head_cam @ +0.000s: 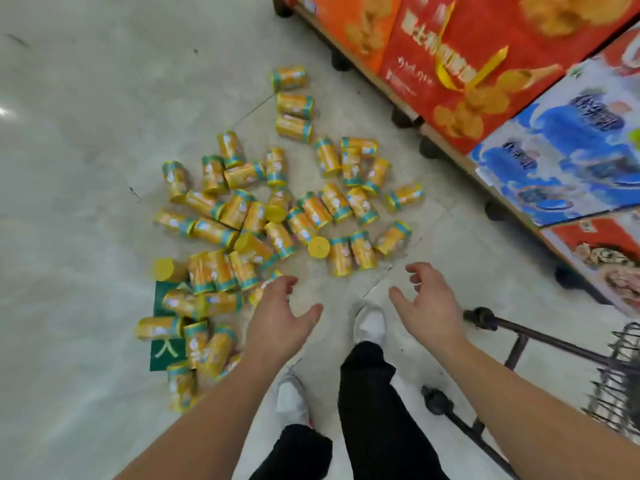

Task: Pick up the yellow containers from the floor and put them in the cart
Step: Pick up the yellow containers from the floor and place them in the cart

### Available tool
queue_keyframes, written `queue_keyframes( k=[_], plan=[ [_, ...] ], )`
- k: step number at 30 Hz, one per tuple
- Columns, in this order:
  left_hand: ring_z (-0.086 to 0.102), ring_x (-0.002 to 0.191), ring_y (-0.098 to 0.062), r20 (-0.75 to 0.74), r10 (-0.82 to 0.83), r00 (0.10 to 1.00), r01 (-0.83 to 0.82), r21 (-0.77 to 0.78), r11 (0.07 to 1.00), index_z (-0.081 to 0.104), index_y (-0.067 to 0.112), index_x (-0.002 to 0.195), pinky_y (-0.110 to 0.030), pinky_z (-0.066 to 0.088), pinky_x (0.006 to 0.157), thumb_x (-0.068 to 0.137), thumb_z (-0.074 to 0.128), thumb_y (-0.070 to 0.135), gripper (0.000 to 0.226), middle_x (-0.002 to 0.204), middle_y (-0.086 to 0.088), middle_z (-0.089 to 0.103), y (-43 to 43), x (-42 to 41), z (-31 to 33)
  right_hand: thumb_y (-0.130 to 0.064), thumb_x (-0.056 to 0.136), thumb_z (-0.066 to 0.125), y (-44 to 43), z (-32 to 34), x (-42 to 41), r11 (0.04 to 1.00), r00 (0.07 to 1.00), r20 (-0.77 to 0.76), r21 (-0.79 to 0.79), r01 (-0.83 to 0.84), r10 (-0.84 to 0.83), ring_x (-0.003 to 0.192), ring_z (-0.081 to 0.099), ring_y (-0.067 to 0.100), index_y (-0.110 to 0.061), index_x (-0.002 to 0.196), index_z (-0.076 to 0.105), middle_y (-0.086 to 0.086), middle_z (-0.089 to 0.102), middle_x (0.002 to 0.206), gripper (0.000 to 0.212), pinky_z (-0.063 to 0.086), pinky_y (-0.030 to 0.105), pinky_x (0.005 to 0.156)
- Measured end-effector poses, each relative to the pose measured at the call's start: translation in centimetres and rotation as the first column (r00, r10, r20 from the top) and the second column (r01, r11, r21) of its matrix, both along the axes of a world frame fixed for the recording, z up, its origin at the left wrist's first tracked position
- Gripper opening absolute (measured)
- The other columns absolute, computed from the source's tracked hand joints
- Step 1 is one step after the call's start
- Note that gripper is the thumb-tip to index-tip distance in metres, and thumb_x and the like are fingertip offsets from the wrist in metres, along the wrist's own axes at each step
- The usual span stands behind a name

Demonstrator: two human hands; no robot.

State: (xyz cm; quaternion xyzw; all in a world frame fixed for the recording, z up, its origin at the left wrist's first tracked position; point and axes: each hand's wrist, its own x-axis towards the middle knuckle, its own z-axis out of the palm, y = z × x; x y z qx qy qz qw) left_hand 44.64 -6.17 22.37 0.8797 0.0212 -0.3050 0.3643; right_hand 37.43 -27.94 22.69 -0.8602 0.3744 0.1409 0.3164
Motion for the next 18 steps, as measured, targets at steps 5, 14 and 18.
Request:
queue_keyframes(
  k=[5,14,18],
  plan=[
    [0.054,0.113,-0.018,-0.141,0.017,0.990,-0.014,0.024,1.000,0.047,0.025,0.131,-0.031,0.044,0.092,0.077,0.075,0.041,0.063,0.123,0.002,0.056,-5.0,1.1,-13.9,-0.036,0.088,0.064,-3.2,-14.3,2.8,0.997,0.987,-0.155,0.064,0.046,-0.036,0.116,0.054,0.024,-0.025,0.139,0.043,0.007,0.056,0.127,0.057,0.040,0.031,0.083],
    [0.053,0.117,-0.034,-0.205,-0.027,0.978,0.034,0.030,0.999,0.012,0.035,0.150,-0.043,0.049,0.091,0.077,0.069,0.037,0.093,0.138,-0.011,0.050,-14.1,3.6,-39.0,-0.037,0.085,0.065,-6.9,-38.7,8.0,0.989,0.980,-0.200,0.148,0.012,0.018,0.118,0.054,0.034,-0.038,0.151,0.018,0.010,0.055,0.130,0.081,0.047,0.042,0.089],
    [0.049,0.123,-0.031,-0.150,0.088,0.985,-0.080,0.057,0.995,0.006,0.032,0.151,-0.032,0.042,0.090,0.082,0.069,0.029,0.094,0.146,-0.012,0.038,-15.8,3.3,-42.7,-0.040,0.085,0.064,-6.2,-42.9,8.2,0.991,0.982,-0.189,0.133,0.030,-0.005,0.115,0.055,0.032,-0.041,0.152,0.006,0.010,0.052,0.133,0.089,0.049,0.043,0.084]
  ],
)
